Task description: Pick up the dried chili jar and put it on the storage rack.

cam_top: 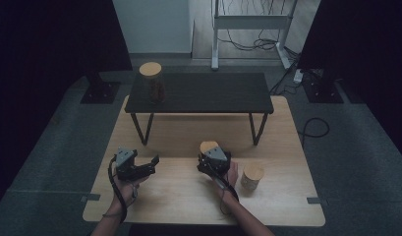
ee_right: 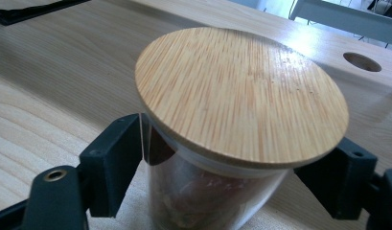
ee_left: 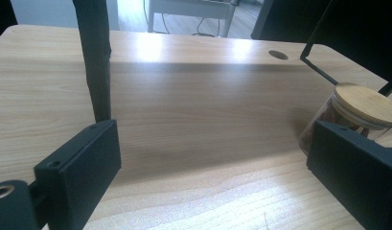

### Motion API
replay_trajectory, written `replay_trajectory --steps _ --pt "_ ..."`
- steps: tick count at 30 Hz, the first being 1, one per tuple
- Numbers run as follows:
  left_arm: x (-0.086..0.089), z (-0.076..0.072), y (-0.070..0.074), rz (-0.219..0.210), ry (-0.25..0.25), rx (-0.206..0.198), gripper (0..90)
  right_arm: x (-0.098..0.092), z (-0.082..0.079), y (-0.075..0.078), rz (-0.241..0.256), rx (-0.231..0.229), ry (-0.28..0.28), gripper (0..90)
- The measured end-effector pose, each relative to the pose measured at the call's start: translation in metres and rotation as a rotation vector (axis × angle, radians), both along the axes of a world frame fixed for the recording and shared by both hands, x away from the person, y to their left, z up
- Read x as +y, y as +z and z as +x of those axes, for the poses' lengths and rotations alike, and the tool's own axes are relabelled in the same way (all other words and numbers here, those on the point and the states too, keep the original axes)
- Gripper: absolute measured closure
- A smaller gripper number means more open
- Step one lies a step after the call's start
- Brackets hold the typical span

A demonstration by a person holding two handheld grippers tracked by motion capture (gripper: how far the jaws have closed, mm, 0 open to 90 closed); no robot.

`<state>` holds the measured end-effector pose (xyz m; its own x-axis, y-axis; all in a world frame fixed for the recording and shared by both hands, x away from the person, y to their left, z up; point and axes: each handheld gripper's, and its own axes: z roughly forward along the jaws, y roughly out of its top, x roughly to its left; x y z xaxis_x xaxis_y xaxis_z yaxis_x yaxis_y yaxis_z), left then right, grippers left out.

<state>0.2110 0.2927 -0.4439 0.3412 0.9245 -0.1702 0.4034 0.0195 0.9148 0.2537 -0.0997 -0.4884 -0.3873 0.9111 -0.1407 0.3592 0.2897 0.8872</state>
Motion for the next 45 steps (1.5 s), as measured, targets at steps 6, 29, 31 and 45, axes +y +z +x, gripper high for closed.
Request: replay_trajectory --steps 6,29,31,45 --pt "0.0005 0.0004 -0.0004 -0.002 0.001 0.002 4.1 -0.0013 0.0015 0.0002 0.014 0.006 0.000 22.3" --pt "-0.0001 0.0010 -0.0011 -0.003 0.000 0.007 4.1 -0.0063 -0.0006 -0.0006 0.047 -0.016 0.020 25.5" --pt "-0.0002 0.0011 -0.0013 -0.003 0.001 0.008 4.1 -0.0066 -0.0008 -0.0010 0.050 -0.016 0.020 25.6" --pt "-0.0003 0.0003 -0.0008 -0.002 0.000 0.006 4.2 -0.0105 -0.0043 0.0021 0.068 -0.039 0.020 25.6"
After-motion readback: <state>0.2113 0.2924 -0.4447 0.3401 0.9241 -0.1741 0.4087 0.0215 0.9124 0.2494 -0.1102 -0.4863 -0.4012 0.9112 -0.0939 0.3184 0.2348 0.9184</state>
